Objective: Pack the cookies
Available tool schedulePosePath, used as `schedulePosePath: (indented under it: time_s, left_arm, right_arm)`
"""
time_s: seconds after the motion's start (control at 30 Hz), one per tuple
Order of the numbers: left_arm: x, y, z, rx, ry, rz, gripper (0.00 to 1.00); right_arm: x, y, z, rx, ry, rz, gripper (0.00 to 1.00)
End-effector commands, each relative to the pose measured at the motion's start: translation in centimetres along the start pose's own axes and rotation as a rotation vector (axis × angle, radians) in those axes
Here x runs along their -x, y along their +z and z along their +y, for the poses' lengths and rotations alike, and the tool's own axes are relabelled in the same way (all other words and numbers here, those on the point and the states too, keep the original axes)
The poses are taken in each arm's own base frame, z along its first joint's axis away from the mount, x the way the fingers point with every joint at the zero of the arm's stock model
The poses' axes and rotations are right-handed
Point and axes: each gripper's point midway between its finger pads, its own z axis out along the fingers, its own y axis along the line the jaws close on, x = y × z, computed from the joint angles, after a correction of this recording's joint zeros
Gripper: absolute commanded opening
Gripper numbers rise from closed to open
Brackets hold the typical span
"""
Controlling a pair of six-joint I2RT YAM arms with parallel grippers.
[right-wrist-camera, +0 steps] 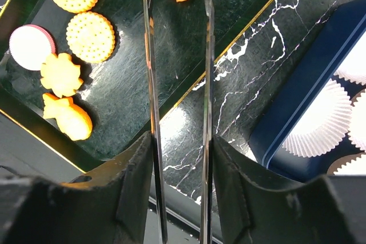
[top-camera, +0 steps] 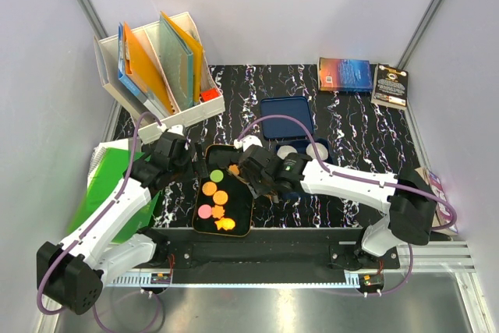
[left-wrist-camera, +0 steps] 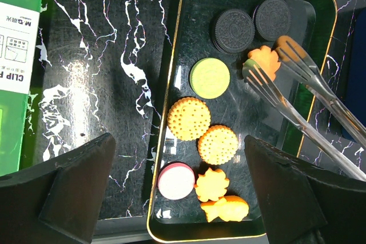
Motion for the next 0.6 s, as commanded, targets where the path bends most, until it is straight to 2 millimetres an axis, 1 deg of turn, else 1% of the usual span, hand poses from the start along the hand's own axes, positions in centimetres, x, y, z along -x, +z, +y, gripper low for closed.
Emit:
schedulePosePath:
  time_s: [0.0,0.13,0.17,0.23,0.27,0.33,0.43,0.53,0.57]
  left_arm:
    - [0.2,0.1,-0.3,-0.010,-0.005,-0.011,0.99]
    - [0.2,0.0,-0.3,-0.011,-0.007,-0.016,0.99]
    - [0.2,0.0,-0.2,-0.011,-0.009,-0.016,0.99]
    - [0.3,-0.1,-0.3,-0.012,-0.009,-0.019,0.99]
    - [0.3,-0.1,-0.3,-0.013,-0.009,-0.018,0.99]
    - [0.3,-0.1,-0.3,-0.012,-0.011,-0.019,0.99]
    - [0.3,-0.1,-0.3,-0.015,-0.009,-0.019,0.99]
    - [0.2,0.0,-0.3,-0.014,-0.009,-0.014,0.99]
    - [0.1,0.0,-0.3,-0.012,-0.010,-0.012,0.99]
  right_arm:
    - [0.8,-1.0,-0.4,-0.035,0.005,-0.037,0.48]
    - [2.2,-3.0,-1.0,-0.055,0.023,-0.085,0.47]
    - [2.6,-4.0,-1.3,-0.057,0.027,-0.100,0.47]
    - [3.3,-5.2,-1.6,-0.067,0.037,-0.126,0.47]
    - [3.7,-6.4,-1.8,-0.065,0.044,-0.143,0.47]
    - [4.2,-7.7,-2.6,-0.089,0.053,-0.173,0.46]
    - [5.1,-10.6,-4.2,-0.127,0.073,-0.241,0.45]
    - [5.0,-12.2,-6.2,-0.200,0.079,-0.271,0.46]
    - [4.5,-12.4,-6.7,-0.225,0.072,-0.262,0.45]
